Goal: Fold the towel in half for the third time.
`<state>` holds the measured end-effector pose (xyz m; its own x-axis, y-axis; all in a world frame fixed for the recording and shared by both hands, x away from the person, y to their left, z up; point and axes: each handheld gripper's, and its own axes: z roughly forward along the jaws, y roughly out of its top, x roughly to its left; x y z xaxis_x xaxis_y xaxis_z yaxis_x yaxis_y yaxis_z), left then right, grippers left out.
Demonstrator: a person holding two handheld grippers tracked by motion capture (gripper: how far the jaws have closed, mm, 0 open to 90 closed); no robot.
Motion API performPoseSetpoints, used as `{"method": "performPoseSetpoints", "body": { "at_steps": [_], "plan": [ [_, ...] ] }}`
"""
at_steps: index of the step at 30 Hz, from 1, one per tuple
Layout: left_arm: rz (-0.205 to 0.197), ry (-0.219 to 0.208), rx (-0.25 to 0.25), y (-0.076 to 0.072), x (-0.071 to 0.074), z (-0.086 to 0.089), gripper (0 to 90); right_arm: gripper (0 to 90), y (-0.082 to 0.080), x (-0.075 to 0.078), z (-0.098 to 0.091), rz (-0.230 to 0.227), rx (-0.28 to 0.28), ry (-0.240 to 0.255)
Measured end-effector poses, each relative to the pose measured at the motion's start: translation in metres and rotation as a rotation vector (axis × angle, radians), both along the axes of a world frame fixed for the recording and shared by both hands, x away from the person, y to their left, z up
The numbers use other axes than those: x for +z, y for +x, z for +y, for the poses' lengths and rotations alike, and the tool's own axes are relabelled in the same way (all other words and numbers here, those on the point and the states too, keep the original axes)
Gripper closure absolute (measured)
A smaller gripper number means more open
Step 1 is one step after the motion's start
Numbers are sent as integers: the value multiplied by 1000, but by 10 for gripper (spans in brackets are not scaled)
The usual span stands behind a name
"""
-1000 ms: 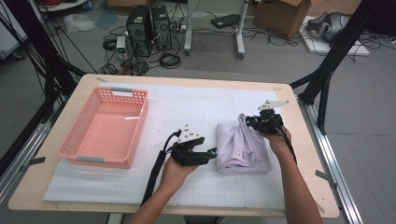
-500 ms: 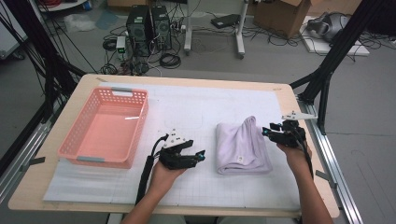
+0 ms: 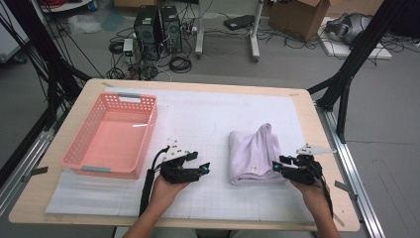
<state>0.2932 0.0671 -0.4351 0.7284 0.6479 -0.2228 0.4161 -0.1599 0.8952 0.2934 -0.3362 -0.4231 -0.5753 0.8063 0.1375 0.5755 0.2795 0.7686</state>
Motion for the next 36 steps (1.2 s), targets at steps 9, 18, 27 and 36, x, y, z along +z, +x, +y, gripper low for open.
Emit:
{"method": "performPoseSetpoints", "body": {
  "at_steps": [9,18,27,36],
  "plan": [
    [16,-15,10,-5,-5,10,372,844,-8,-1,-3,33,-30,-26],
    [19,-18,11,-6,-4,12,373,634,-22,18,-15,-59,-100,83],
    [24,-18,12,-7,-7,12,373,821,-5,-8,7,88,-62,30],
    [21,-17,25,-6,-6,15,374,801,-22,2,-13,76,-141,-50]
  ]
}}
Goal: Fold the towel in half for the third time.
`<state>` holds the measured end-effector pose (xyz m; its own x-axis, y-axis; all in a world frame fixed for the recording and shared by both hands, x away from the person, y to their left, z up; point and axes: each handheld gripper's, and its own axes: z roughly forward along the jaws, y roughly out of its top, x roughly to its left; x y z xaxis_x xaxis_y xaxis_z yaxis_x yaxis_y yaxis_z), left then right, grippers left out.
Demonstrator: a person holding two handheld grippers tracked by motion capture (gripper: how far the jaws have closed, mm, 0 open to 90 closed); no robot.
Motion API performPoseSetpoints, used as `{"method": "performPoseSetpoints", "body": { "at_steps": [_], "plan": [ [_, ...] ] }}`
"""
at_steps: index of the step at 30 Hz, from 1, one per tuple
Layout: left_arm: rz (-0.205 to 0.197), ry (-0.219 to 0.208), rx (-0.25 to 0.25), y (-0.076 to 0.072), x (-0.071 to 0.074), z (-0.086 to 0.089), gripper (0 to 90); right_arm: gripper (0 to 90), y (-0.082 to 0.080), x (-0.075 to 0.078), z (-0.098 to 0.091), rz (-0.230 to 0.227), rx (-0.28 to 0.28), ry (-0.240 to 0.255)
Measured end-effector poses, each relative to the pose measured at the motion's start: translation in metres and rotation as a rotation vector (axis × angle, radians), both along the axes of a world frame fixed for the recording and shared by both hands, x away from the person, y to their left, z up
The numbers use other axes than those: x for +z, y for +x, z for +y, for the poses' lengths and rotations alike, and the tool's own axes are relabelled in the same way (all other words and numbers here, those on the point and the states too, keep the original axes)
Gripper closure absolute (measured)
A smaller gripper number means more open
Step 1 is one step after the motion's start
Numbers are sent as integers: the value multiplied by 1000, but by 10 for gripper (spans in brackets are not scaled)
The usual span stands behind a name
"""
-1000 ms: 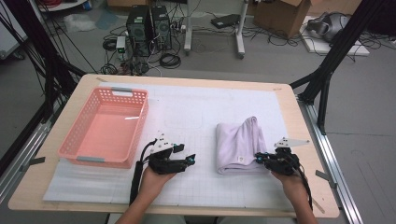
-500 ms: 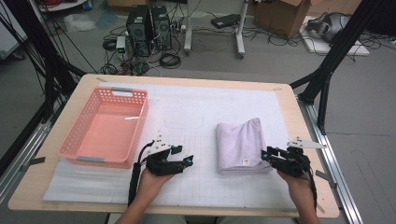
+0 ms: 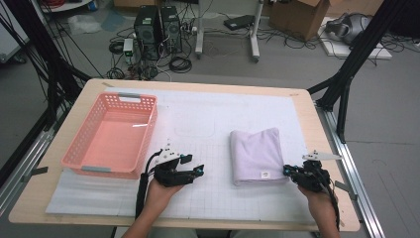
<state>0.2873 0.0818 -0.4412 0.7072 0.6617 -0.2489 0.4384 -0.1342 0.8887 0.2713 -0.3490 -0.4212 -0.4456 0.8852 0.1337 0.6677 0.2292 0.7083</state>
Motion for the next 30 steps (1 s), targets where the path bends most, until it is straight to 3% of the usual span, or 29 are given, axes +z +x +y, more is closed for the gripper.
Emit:
{"method": "performPoseSetpoints", "body": {
  "at_steps": [2,5,7,8,9,11,15,17,18,19,23,26,30],
  "plan": [
    [0,-5,0,0,0,0,374,744,-1,0,-2,-9,-11,11],
    [0,-3,1,0,0,0,374,614,-1,7,-1,-63,-23,78],
    [2,-1,1,0,0,0,374,587,3,1,4,-35,-24,52],
    [1,-1,0,0,0,0,374,625,5,-4,6,-13,-20,49],
    [0,-3,1,0,0,0,374,738,7,-10,7,17,7,49],
    [-1,-1,3,0,0,1,374,812,6,-10,8,19,24,38],
    [-1,-4,9,0,1,2,374,812,-3,4,3,18,-7,-15],
    [-5,-4,10,0,1,2,374,712,-3,1,0,63,-24,-16],
    [-4,-6,10,0,1,3,374,616,-4,0,-1,57,-44,-29],
    [-6,-5,12,0,1,3,374,593,-4,2,-2,44,-58,-31],
    [-7,-8,15,1,1,4,374,579,1,16,1,-89,-42,-13],
    [-4,-8,14,1,1,4,374,617,14,15,13,-131,16,-13],
    [-3,-6,12,1,1,4,374,608,40,11,33,-145,61,-23]
  ]
}}
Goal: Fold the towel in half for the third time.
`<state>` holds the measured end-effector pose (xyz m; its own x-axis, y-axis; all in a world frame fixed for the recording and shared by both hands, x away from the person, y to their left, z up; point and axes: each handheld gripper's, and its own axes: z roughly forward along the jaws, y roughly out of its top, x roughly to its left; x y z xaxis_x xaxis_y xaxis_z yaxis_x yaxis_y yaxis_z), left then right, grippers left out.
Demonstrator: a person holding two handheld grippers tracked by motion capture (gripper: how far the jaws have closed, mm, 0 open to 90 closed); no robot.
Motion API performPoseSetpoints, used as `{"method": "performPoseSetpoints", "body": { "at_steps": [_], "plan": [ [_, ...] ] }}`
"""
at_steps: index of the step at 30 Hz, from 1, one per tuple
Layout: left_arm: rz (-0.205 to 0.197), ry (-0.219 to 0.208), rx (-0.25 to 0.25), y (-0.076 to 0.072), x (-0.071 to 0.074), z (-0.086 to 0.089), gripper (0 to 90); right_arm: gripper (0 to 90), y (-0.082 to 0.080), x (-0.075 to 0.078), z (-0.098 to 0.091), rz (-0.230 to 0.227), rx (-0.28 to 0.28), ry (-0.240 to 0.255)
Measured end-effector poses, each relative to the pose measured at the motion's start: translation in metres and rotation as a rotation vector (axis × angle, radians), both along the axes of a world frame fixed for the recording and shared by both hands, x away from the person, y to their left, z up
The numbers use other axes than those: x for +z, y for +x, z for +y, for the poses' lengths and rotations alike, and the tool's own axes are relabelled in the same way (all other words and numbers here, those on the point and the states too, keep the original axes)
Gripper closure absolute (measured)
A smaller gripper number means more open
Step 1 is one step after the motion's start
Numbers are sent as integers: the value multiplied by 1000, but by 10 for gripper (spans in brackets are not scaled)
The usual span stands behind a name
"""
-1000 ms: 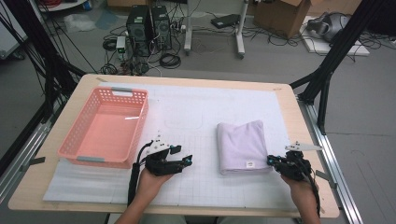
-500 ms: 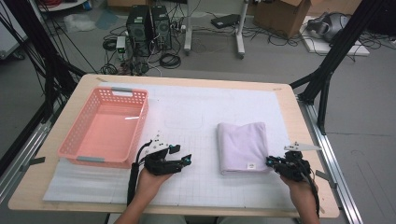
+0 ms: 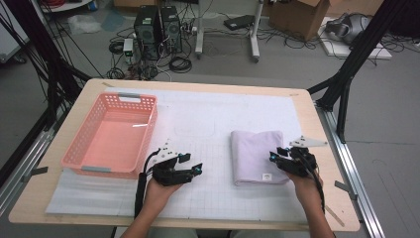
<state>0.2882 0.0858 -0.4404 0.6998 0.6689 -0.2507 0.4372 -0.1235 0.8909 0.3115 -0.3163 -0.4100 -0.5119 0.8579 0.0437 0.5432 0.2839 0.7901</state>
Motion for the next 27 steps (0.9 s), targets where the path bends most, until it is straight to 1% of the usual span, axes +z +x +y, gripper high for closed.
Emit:
{"method": "performPoseSetpoints", "body": {
  "at_steps": [1,3,5,7,9,12,14,17,18,19,20,21,23,25,27],
  "plan": [
    [0,-1,0,0,0,0,374,608,7,1,4,-9,4,5],
    [-1,-1,0,0,0,0,374,610,23,4,12,-7,4,17],
    [-2,0,2,0,0,0,374,649,39,7,19,-7,-5,24],
    [-2,0,5,1,0,1,374,659,52,10,24,-6,-14,36],
    [-2,-1,4,1,0,1,374,658,65,11,30,8,-18,28],
    [-3,2,4,1,0,1,374,658,83,10,43,44,-8,-19],
    [-3,6,1,1,0,1,374,642,93,8,50,71,16,-56],
    [-2,0,4,1,0,2,374,603,102,3,57,135,34,-94],
    [-2,0,4,1,0,2,374,590,106,-1,60,164,41,-118],
    [0,-1,3,1,-1,2,374,589,108,-5,61,175,46,-131],
    [0,-2,3,2,-1,1,374,597,110,-7,62,181,48,-127],
    [-1,2,2,2,-1,1,374,634,111,-9,63,187,52,-115],
    [0,1,1,2,-1,1,374,778,113,-11,64,195,83,-96],
    [1,2,0,2,-1,1,374,863,112,-10,68,168,100,-103],
    [0,0,5,2,-1,1,374,871,110,-6,71,116,143,-56]
  ]
}}
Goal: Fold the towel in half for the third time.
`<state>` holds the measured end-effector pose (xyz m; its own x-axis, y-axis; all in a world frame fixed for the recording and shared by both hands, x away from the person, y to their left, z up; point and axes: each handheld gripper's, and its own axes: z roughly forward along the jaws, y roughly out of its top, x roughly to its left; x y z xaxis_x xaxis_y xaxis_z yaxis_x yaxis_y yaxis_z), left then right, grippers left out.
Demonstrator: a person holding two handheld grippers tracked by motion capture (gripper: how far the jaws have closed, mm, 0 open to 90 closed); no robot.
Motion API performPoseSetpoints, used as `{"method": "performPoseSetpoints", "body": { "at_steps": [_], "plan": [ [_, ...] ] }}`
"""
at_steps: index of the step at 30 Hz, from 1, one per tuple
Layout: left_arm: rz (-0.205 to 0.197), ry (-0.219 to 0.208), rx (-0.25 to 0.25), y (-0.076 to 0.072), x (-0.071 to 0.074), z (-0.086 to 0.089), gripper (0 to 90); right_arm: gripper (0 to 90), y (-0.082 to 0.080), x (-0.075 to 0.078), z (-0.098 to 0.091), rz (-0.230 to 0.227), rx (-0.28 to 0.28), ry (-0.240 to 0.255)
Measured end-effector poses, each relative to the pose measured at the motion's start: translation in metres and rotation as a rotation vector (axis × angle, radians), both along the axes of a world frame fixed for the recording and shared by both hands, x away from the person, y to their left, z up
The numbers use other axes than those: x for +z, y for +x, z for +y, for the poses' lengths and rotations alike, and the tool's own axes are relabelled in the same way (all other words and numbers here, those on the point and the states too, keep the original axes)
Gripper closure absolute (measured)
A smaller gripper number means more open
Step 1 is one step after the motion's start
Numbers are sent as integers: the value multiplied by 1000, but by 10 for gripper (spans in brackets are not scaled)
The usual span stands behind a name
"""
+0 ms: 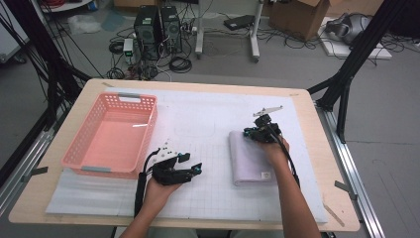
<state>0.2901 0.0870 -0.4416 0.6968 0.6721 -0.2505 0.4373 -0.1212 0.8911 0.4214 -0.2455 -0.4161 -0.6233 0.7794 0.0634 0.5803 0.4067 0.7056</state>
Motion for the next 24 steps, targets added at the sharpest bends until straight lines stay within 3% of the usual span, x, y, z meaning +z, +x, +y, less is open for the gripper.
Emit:
{"method": "performPoseSetpoints", "body": {
  "at_steps": [2,4,5,7,9,12,15,18,21,24],
  "plan": [
    [1,1,0,0,0,1,374,822,-1,2,4,-42,6,20],
    [1,-1,-2,0,0,0,374,573,0,1,4,-41,-42,23],
    [0,-1,-1,0,0,0,374,536,-1,2,1,-55,-80,33],
    [0,0,-2,0,0,1,374,570,-6,8,-10,-110,-126,51],
    [-2,0,-1,0,0,0,374,664,-11,13,-21,-135,-176,11],
    [-5,-3,2,-1,1,0,374,710,-14,9,-36,-103,-192,-26],
    [-7,-6,3,-1,1,1,372,710,-15,-5,-49,-91,-243,-136],
    [-8,-15,2,-1,2,1,370,675,-15,-12,-60,-128,-300,-157],
    [-12,-20,8,-1,2,2,350,611,-19,-12,-71,-141,-379,-92],
    [-19,-36,4,-1,2,4,320,611,-30,-4,-83,-155,-378,2]
  ]
}}
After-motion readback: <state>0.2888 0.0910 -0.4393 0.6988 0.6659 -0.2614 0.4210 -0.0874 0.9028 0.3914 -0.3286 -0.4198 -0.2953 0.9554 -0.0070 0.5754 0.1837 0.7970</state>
